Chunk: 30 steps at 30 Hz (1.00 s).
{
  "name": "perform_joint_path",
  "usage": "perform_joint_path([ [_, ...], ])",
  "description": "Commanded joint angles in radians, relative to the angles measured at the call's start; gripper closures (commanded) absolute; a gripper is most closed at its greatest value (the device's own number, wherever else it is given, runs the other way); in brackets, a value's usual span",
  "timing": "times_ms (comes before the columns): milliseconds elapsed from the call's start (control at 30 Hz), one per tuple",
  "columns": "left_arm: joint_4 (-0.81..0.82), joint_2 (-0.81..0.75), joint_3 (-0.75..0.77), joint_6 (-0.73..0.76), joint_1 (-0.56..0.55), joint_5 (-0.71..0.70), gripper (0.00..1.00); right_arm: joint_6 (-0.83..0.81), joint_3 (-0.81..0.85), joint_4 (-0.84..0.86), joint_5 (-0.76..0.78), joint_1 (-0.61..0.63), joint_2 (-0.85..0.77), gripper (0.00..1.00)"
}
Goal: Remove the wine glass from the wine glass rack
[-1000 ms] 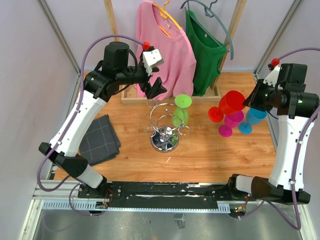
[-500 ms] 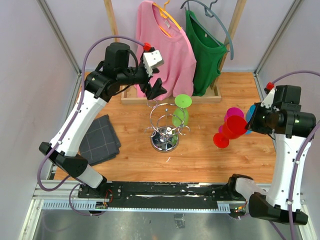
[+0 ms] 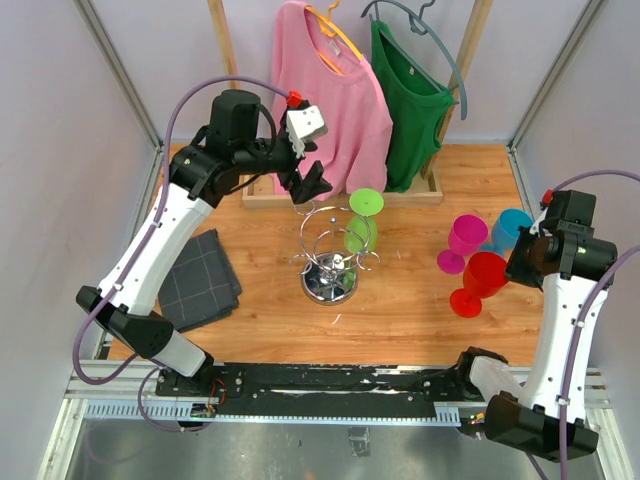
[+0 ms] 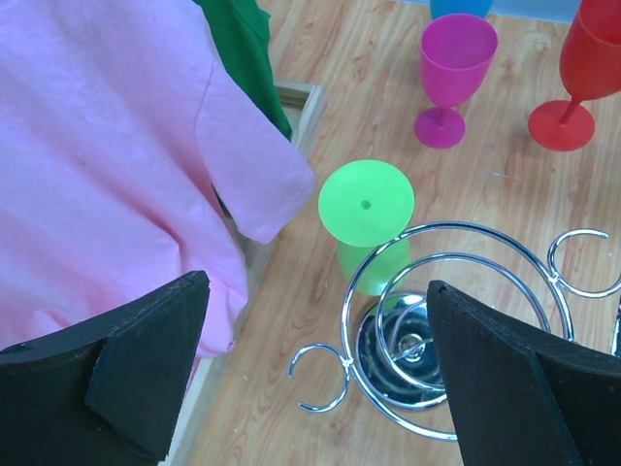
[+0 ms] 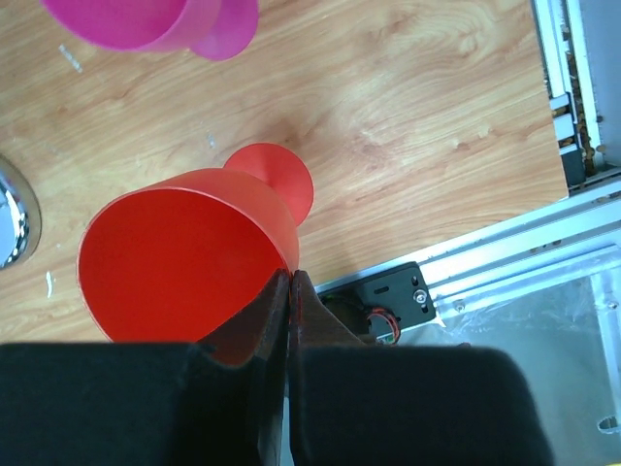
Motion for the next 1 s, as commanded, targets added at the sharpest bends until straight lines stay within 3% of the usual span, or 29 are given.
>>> perform_joint_path([
  [0,0.023,-0.032,-0.012,0.017,0.005,0.000,0.01,0.011,-0.037,0.080,0.044,-0.059,-0.013,0.99],
  [433,0.022,-0.032,-0.014,0.028,0.005,0.014,0.01,0.016,-0.111,0.213,0.127,-0.160,0.009,0.99],
  [967,-0.029,0.023,0.078,0.020,0.005,0.036,0.01,0.066,-0.274,0.372,0.224,-0.220,-0.087,0.99],
])
